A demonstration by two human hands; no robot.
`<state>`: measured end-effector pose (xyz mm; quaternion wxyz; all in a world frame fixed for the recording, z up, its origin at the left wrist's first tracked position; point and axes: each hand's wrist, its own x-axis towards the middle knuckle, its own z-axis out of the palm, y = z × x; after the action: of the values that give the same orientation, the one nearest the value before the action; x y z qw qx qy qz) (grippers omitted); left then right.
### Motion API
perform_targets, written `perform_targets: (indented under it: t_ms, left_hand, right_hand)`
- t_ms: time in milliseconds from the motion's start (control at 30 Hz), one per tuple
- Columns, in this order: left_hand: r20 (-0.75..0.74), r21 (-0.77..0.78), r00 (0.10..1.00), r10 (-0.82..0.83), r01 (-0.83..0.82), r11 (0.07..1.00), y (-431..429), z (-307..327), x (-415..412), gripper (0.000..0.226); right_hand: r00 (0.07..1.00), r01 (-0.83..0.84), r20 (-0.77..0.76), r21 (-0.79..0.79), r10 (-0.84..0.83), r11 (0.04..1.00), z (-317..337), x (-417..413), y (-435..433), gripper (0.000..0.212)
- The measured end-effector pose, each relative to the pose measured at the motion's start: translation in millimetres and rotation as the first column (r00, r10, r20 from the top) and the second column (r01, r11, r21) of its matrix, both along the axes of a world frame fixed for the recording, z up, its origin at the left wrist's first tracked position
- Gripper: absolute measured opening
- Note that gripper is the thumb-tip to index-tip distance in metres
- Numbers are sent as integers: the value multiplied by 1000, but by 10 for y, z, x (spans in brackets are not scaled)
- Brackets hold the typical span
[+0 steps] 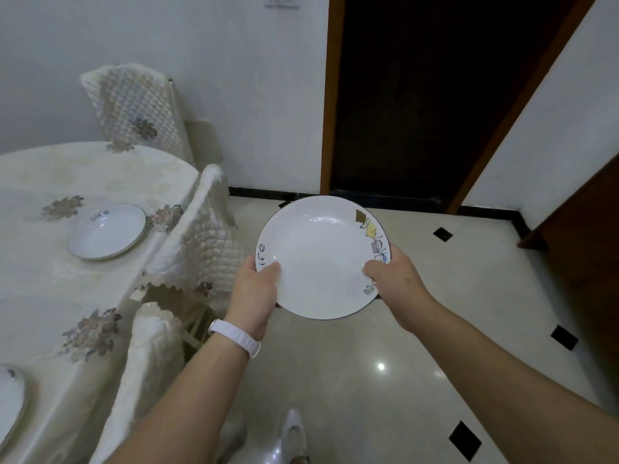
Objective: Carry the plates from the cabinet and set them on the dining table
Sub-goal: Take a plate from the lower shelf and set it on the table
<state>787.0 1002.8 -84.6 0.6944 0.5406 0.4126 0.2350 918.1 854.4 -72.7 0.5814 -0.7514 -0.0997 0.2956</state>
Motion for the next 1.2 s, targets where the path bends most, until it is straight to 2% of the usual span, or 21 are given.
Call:
perform_targets:
  t_ms: [233, 500, 633, 967, 1200]
  left_hand:
    - [7, 35, 1000, -16, 16, 999, 1037, 123, 655, 23]
    - [41, 6, 999, -31, 31, 999, 1591, 100, 1399, 24]
    - [22, -5, 1000, -15, 15, 1000, 1820, 17, 1866, 25]
    - [-63, 7, 986, 156, -156, 988, 2523, -20, 3415, 24]
    - [-26, 70, 962, 272, -269, 960, 3046, 206, 3920, 28]
  right_hand:
    - [999, 10, 34, -22, -9, 1000, 167, 631, 989, 33]
    - [997, -2, 71, -19, 3, 1000, 226, 1378, 1540, 36]
    - [995, -61, 76, -72, 67, 996, 119, 1956, 1833, 34]
    - [976, -217, 10, -17, 217, 976, -50, 3712, 2773, 40]
    - [929, -367, 56, 28, 365, 930, 144, 4440, 3563, 32]
